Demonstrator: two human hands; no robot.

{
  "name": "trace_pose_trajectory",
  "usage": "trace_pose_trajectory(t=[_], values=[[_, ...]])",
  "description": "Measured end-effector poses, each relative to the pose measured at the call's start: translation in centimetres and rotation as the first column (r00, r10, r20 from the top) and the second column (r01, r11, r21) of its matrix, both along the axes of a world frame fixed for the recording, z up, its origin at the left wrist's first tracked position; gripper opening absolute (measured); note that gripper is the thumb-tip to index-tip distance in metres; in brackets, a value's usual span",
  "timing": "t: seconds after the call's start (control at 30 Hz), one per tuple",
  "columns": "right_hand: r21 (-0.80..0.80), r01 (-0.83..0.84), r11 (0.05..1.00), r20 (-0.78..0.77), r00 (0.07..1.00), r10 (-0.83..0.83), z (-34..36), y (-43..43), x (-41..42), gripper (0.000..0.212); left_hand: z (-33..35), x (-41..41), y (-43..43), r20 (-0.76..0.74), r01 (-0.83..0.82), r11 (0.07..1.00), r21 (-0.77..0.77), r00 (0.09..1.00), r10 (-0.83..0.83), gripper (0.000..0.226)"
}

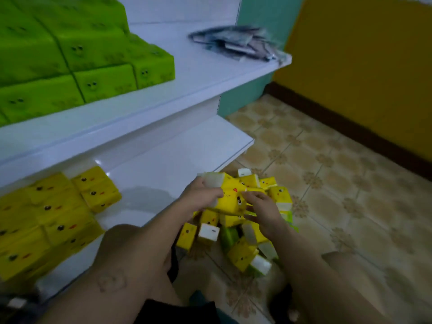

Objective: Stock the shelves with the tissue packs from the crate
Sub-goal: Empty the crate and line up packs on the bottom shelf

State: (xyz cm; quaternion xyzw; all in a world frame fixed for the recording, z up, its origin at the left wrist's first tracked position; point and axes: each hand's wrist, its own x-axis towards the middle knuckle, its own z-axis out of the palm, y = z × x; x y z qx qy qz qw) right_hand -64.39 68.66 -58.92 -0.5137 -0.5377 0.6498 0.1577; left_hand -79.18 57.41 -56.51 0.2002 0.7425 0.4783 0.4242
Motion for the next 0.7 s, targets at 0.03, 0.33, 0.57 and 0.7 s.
trace_pose_trajectory(t=[0.03, 0.33, 0.57, 0.7], values=[[0.023, -0.010, 1.000, 0.012, 1.000, 0.010, 1.0, -0.4, 0.3, 0.042, 0.7, 0.1, -0.7, 0.037, -0.020, 0.999, 0.032, 0.999, 0.019, 0.034], [0.083, -0.338, 0.937, -0.088, 0.934, 0.345, 9.9, -5.1, -1.0, 0.043, 4.4, -0.8, -9.5, 0.324, -0.099, 0.955, 0.281, 0.946, 0.002, 0.013], [0.048, -0.676, 0.735, -0.020, 0.735, 0.678, 11.0, -7.5, -4.0, 0.057, 4.6, -3.1, -11.9, 0.366, -0.414, 0.832, 0.369, 0.888, 0.279, 0.045], [0.027, -0.635, 0.772, -0.078, 0.769, 0.635, 9.3, -8.2, -6.2, 0.073, 4.1, -3.1, -13.0, 0.430, -0.534, 0.753, 0.384, 0.825, 0.366, 0.045]])
